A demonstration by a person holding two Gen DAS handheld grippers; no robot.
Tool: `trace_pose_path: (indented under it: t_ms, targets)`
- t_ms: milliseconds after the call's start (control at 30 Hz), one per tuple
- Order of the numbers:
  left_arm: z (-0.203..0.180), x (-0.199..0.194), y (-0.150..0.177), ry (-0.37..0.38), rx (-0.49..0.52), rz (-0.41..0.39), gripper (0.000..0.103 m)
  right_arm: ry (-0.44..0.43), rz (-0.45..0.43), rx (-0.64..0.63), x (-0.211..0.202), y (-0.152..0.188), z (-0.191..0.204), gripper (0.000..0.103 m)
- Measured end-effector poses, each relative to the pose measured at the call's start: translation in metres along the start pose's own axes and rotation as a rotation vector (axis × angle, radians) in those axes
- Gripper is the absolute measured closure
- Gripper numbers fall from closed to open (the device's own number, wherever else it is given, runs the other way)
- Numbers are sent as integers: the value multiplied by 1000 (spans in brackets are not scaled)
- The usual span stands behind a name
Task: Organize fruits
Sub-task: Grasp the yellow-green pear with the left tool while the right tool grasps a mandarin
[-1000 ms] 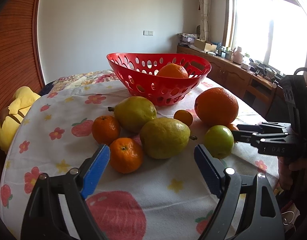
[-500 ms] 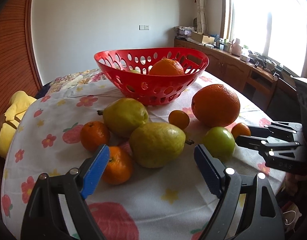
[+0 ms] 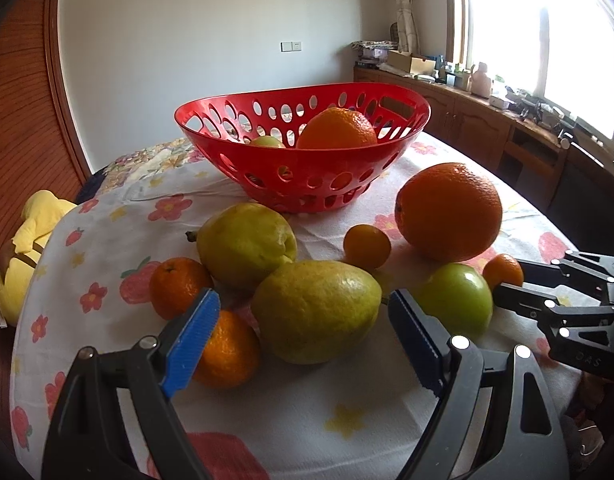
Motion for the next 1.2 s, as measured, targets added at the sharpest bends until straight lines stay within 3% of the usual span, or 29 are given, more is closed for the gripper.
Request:
trace_pose_path:
  t_ms: [467,633,867,933,1200]
  targets:
    - [-13,9,-5,-29,60,33,16,31,-2,-40,3,2,5,67]
    - [-15,11,-5,-46,81,36,23,37,-7,-44,3,3,7,67]
    - [-17,17,-5,-8,88,67,25,40,-8,-43,4,3,8,67]
    - [-15,13,-5,-7,80,47,33,39,-9,-40,4,2,8,67]
    - [-10,3,0,77,39,36,34,40,-8,-42,4,3,8,67]
Point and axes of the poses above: each gripper's, at about its wrist camera, not at the fingertips, and x roughly the way its jaws point, z to its left, y to its underside, the point moved 2 cm from there along x, roughly the way its jaws point, and after that the axes turned 10 degrees about x, right-handed, at the moved point
